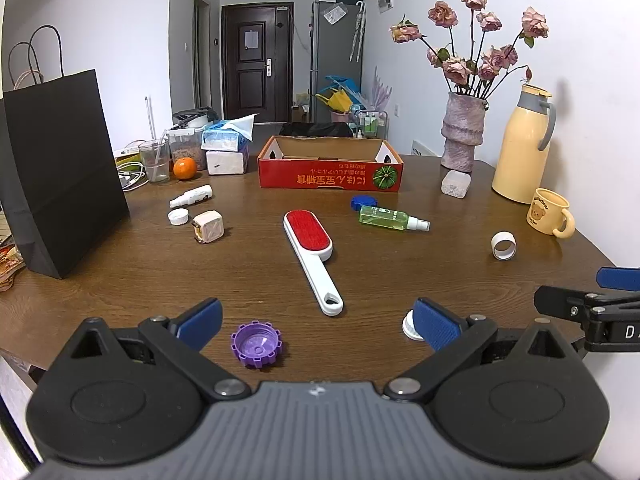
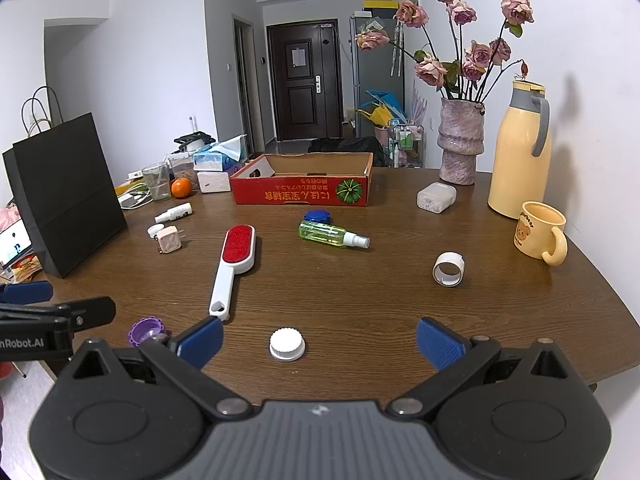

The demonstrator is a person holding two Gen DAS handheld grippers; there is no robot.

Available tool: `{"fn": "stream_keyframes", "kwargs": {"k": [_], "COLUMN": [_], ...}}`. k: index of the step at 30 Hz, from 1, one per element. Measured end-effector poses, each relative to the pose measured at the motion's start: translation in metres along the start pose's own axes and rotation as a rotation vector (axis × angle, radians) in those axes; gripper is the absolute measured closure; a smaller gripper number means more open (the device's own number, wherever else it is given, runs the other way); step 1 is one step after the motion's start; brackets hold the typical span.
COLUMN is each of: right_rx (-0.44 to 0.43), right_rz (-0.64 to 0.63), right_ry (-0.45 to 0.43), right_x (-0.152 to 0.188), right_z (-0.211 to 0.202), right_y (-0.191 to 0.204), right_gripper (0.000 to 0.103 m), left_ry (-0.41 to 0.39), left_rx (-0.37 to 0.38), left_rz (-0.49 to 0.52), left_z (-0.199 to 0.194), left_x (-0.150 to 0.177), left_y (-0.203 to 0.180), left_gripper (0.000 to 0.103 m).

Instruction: Organize rigid objects

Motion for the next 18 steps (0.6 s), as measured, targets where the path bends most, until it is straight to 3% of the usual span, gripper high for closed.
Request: {"fn": "stream_keyframes", "kwargs": {"k": [18], "right_rx": [0.002], "right_rz": [-0.004], "right_ry": [0.001], "right_x": [-0.0038], "right_z": [-0.0021], "right_y": [0.0027], "right_gripper": [0.000], "left_ry": [-0.001], "left_rx": [0.002], "left_rz": [-0.002], "left_z": [-0.0006], "left_x": [0.0006], "left_y": [0.0000], "left_gripper": [0.000]}}
Point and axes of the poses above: each gripper's, at about its wrist camera, not at the fingertips, and z roughly the way its jaws point, y to its left, x to its underside, the point moved 9 cm from there along z, roughly the way its jaws point, and after that the axes turned 4 degrees about z, right-handed, at the moved point
